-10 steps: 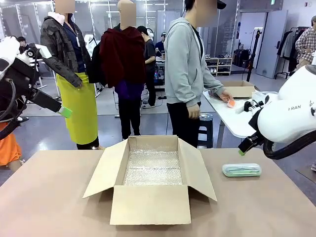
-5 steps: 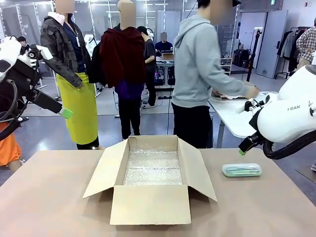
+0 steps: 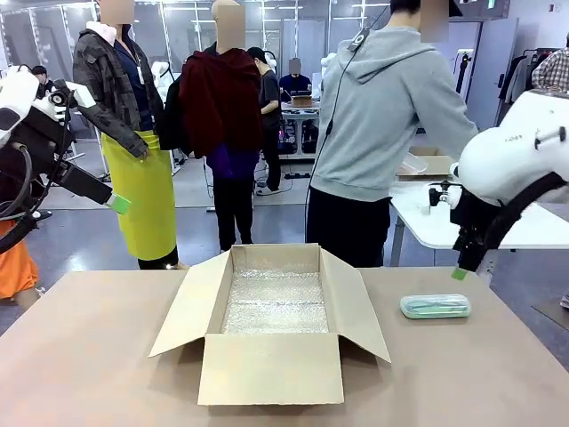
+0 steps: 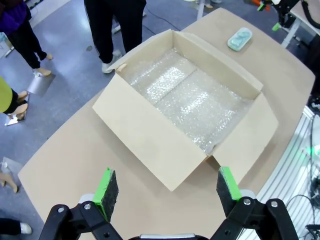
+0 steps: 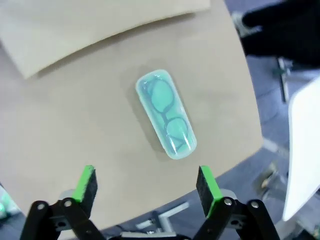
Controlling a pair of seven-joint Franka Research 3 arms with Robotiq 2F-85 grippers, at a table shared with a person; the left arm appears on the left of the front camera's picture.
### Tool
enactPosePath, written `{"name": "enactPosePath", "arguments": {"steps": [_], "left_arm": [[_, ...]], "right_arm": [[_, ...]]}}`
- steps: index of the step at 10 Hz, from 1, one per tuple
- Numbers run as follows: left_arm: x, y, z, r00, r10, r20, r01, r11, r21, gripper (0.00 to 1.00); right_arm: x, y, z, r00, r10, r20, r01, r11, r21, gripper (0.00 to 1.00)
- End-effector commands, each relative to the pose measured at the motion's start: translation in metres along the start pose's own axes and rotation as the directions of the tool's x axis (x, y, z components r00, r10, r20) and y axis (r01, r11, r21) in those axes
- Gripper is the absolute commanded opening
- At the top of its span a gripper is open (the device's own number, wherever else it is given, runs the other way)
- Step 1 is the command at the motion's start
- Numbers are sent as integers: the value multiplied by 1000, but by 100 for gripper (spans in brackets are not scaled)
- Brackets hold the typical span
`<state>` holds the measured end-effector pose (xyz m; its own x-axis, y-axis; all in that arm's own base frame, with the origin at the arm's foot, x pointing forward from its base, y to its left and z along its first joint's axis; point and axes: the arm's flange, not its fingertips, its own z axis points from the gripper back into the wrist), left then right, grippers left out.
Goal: Pack the glasses set securely to prepare it for shipping.
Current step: Place the Glasses case inside the Package Box.
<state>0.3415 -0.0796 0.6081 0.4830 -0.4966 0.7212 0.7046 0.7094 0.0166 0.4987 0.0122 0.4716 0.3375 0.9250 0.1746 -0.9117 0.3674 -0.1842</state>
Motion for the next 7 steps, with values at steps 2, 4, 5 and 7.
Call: {"name": "enactPosePath", "arguments": {"steps": [2,4,5,7], "left_arm": [[1,1,2,1000,2,10,-1,1000,-14,100],[1,1,2,1000,2,10,-1,1000,-14,100],[1,1,2,1000,2,10,-1,1000,-14,100],[1,1,2,1000,2,10,-1,1000,-14,100]], "right_arm": [[4,-43,-22,956,279,-95,-272,959,75,100],[12,-55,-55,958,284,-37,-280,956,87,100],[13,-60,-72,963,267,-37,-262,959,103,100],[13,-68,-100,956,292,-33,-288,953,96,100]]}}
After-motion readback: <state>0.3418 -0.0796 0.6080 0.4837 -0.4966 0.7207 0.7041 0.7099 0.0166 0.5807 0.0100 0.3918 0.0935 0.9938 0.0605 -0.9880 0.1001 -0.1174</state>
